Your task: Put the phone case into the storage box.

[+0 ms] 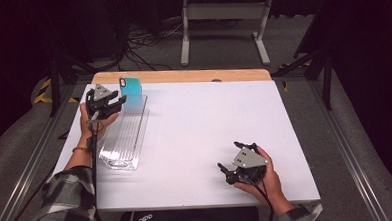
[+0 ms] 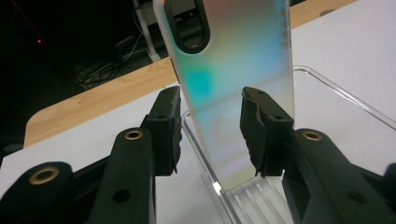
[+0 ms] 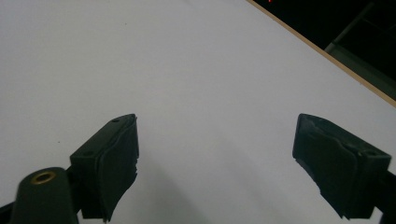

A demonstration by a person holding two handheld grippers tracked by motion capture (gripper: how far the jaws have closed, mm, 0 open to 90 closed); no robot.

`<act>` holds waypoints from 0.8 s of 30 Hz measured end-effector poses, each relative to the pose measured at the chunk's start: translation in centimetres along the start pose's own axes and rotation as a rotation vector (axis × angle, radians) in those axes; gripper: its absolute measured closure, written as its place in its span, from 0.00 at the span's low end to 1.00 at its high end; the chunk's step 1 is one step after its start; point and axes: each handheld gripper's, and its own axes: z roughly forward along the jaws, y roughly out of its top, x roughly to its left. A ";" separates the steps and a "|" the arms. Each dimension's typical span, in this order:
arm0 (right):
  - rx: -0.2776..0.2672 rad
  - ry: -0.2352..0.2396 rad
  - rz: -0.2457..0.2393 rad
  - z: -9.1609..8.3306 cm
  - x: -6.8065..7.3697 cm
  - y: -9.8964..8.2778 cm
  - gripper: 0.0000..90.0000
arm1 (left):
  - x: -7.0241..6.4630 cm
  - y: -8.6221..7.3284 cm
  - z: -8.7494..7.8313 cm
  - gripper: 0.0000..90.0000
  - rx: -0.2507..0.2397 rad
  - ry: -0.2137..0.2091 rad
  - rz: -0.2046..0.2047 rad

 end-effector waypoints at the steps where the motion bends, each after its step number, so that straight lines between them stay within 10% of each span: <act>1: 0.000 0.000 0.000 0.0 0.0 0.0 0.17 | 0.0 0.0 0.0 0.65 0.000 0.000 0.000; 24: -0.028 -0.019 0.027 -0.4 -0.4 0.0 0.17 | -0.9 0.3 -2.0 0.63 -0.071 -0.041 0.014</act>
